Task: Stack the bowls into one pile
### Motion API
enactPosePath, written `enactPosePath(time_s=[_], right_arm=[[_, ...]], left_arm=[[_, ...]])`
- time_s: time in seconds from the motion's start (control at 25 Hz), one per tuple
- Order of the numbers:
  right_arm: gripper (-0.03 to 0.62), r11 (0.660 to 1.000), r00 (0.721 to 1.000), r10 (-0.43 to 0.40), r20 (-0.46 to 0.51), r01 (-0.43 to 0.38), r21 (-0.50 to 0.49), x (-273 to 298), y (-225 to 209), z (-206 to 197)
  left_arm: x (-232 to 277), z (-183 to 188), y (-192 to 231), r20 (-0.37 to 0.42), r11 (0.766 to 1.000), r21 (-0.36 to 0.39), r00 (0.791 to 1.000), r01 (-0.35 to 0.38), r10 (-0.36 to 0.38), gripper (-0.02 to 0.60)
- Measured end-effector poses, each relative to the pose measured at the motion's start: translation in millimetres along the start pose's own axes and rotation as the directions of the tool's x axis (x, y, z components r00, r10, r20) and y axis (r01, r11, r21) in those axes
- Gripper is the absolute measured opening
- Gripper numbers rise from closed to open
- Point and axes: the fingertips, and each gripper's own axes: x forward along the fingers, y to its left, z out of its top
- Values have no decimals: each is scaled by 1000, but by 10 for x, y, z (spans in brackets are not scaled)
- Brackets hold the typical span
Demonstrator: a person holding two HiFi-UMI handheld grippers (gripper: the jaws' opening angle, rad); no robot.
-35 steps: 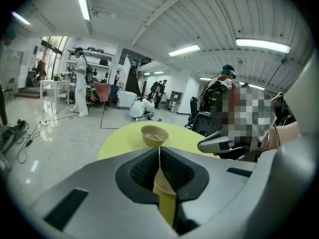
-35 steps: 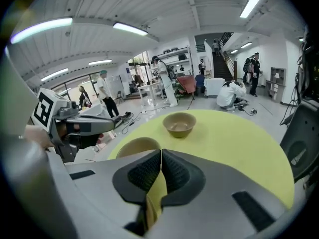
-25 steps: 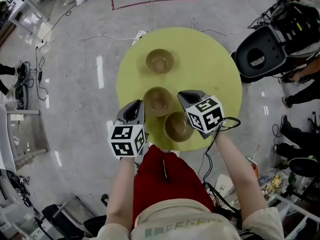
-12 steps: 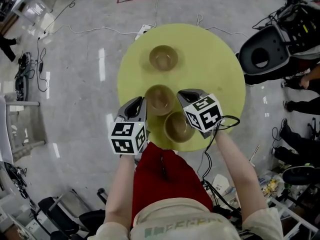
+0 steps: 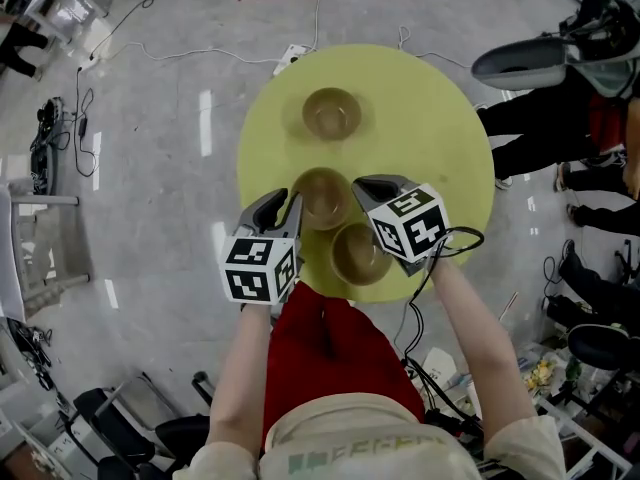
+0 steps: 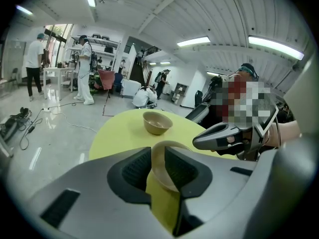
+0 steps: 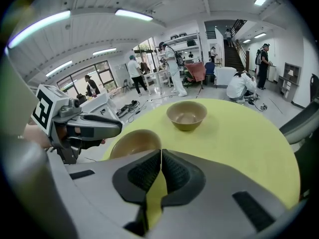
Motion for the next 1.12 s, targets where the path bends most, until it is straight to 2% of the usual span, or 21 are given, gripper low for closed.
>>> enactPosePath(time_s=[0.48,0.88,1.12], right_arm=[[40,1000,998,26,-57,-26,-4,71,65,-65],[40,999,992,52,-112,-50,22,130,101,-83],[40,999,990,42,-133,-42,3,163,111,-89]], left_arm=[[15,-17,29,-17,1000,-8,1000,-1,0,78],[65,-108,53,-69,999,-38,998,11,-13,95],[94,-189,81,-101,999,-45,995,4,-8,95]])
